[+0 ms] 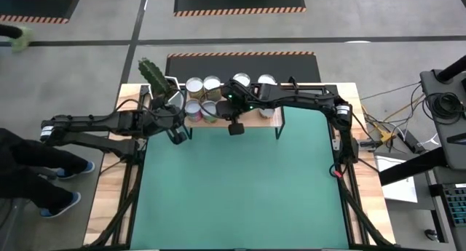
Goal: Pick and place cans onto a shelf
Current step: Adjust the canned goods on the shelf
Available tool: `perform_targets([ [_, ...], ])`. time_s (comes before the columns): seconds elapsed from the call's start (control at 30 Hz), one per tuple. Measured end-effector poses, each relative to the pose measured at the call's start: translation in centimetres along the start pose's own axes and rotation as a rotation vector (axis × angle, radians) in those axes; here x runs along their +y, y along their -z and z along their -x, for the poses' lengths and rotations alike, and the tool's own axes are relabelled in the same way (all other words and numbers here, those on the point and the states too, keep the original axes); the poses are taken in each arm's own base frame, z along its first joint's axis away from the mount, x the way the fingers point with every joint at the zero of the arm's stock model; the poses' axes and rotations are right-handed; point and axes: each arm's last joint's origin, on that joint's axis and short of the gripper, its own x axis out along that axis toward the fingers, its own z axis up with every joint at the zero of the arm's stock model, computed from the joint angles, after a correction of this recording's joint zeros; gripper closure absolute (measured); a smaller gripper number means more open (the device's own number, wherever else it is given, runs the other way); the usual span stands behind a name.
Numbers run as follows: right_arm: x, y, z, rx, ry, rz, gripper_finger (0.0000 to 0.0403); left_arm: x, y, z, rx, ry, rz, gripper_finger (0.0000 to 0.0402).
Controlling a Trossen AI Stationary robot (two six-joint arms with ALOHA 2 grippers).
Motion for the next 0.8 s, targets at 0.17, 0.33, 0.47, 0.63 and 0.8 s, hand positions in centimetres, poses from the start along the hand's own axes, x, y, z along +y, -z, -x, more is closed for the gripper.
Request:
perform_targets([
  [0.17, 0.2, -0.3, -0.1, -0.014, 0.003, 0.020, 0.0394, -0.1, -0.3, -0.2, -0.041, -0.001, 0.003, 0.0402],
  [0.33, 0.3, -0.2, 0.1, -0.003, -0.003, 0.019, 0.0394, -0.2, -0.3, -0.3, -0.060, -0.003, -0.011, 0.0402],
  [0.47, 0.3, -0.4, 1.1, -0.005, 0.006, 0.008, 0.0394, -0.1, -0.3, -0.2, -0.065, -0.001, -0.008, 0.0402],
  [0.63, 0.3, -0.7, 2.5, -0.017, 0.013, -0.002, 0.0394, 0.2, -0.4, 0.4, -0.086, 0.010, -0.012, 0.0402],
  [0.8, 0.3, -1.0, 3.8, -0.034, 0.023, 0.006, 0.0394, 0.9, -1.5, 1.7, -0.152, 0.058, -0.027, 0.0402],
])
